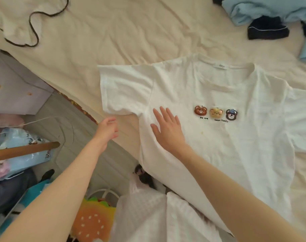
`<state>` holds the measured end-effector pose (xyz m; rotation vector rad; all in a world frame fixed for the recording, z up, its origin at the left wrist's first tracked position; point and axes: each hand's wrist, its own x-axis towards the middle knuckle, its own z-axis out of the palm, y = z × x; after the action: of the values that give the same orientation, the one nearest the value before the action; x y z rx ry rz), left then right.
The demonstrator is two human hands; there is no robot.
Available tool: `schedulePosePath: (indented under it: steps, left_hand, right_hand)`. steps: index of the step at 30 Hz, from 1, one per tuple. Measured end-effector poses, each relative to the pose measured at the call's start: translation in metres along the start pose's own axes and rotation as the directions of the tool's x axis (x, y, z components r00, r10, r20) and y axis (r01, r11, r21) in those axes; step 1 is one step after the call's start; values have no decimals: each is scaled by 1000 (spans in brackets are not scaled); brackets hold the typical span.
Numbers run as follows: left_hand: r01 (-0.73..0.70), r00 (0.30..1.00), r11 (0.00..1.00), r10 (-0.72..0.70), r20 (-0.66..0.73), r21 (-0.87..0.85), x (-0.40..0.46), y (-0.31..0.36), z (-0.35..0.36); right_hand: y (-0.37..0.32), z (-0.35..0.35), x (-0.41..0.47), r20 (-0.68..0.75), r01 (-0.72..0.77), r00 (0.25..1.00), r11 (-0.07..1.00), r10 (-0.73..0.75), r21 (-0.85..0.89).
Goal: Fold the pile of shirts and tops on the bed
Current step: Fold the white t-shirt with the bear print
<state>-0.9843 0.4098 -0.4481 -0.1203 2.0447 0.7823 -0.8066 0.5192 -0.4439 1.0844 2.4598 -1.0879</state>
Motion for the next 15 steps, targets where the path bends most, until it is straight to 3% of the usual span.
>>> schedulePosePath:
  steps: [3,6,8,10,11,13,15]
  left_hand:
    - [148,989,928,-130,75,-341,27,12,0]
    - [296,955,744,-238,176,-599,50,23,-3]
    - [356,933,623,-285,221,-697,60,29,-9]
    - [342,935,614,-293,197,-711,63,35,-14]
    - [315,945,637,-278,171,-703,61,40,-15]
    - [201,976,705,-200,81,-680,51,51,-13]
    - [4,997,826,-47,-62,-563,34,62,-5]
  right_hand:
    - [-21,18,24,22,67,998,998,-66,-13]
    - [-31,39,38,18,47,999,999,-46,-25]
    - [-31,51,43,28,14,1000,998,-12,-55]
    - [-31,57,47,50,-6,999,998,9,-55]
    - [-32,58,48,39,-25,999,999,24,23]
    - [-40,44,46,-12,-145,987,915,162,376]
    - [-45,20,37,17,-272,918,599,396,753]
